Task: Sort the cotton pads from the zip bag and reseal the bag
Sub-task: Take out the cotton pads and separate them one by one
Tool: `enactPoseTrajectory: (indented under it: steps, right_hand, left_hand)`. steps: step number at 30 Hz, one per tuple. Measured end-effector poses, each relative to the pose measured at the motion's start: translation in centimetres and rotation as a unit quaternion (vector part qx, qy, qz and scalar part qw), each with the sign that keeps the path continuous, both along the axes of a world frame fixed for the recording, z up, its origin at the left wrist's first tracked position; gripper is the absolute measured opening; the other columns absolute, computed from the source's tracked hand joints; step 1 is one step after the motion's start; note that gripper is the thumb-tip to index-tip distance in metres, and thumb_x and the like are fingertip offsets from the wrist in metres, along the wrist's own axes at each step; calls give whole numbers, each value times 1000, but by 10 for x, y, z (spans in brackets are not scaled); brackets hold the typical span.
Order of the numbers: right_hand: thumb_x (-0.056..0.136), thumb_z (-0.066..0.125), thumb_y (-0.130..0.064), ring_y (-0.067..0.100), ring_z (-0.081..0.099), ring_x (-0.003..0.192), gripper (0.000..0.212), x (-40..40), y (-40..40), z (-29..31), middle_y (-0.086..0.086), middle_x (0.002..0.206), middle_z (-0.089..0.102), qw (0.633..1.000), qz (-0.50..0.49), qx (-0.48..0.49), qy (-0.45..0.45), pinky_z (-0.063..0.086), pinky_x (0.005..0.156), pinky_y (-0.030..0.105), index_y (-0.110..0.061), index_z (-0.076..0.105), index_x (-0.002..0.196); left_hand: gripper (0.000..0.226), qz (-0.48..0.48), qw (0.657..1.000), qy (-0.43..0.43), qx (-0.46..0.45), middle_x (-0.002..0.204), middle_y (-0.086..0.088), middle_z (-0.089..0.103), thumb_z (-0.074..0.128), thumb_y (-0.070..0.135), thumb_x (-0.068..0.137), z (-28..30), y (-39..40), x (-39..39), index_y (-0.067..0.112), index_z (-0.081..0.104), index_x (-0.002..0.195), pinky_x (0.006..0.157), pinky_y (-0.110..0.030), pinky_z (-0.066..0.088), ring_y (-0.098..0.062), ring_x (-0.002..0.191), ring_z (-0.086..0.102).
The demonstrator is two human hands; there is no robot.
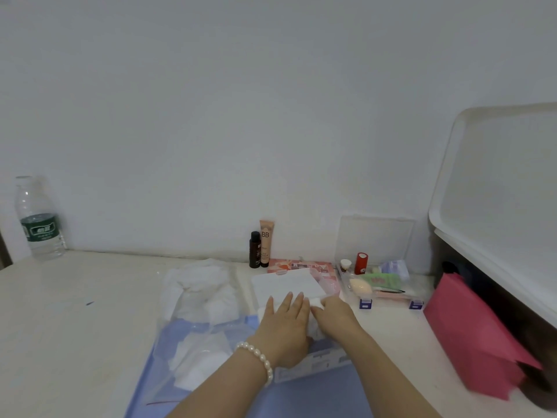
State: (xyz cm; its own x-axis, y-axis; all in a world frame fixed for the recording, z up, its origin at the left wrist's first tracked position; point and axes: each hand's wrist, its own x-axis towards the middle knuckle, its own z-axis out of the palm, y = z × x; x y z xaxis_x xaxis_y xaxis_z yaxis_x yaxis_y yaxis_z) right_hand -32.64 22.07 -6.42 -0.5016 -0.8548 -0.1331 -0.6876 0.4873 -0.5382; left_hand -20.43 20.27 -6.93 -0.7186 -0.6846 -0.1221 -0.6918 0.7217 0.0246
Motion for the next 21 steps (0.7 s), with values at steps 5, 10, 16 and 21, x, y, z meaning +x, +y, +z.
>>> enactPoseTrajectory:
  steps: [5, 10, 16, 21]
  right_hand:
    - [99, 36, -26, 27, 58, 104, 35, -2, 0, 2, 17, 115, 60, 998, 39, 12, -38, 48, 92, 34, -3, 57, 114]
    - [98, 35, -24, 37, 57, 107, 39, -1, 5, 7, 25, 116, 60, 997, 68, 23, -28, 45, 88, 37, 4, 57, 113]
    - [97, 40, -31, 24, 58, 102, 34, 16, 30, 30, 8, 115, 63, 986, -3, -134, 101, 36, 71, 24, -13, 57, 121]
    - [85, 53, -10, 7, 48, 62, 12, 75, 67, 33, -5, 69, 56, 905, 154, -397, 24, 36, 56, 12, -14, 60, 76]
  left_hand:
    - [73, 7, 1000, -6, 17, 158, -6, -13, 31, 44, 98, 2, 0, -3, 10, -8, 149, 115, -51, -11, -22, 145, -16]
    - [75, 16, 1000, -15, 4, 158, -5, -13, 34, 44, 98, 3, 1, -2, 10, -9, 149, 113, -53, -13, -22, 145, -17]
    - [47, 4, 986, 113, -120, 159, -3, 6, 39, 41, 96, 41, 22, 43, 15, 45, 136, 112, -51, -14, -20, 146, -10]
    - [33, 61, 987, 69, -134, 156, 9, 21, 46, 43, 92, 58, 35, 132, 25, 73, 98, 109, -48, -21, -15, 146, -6]
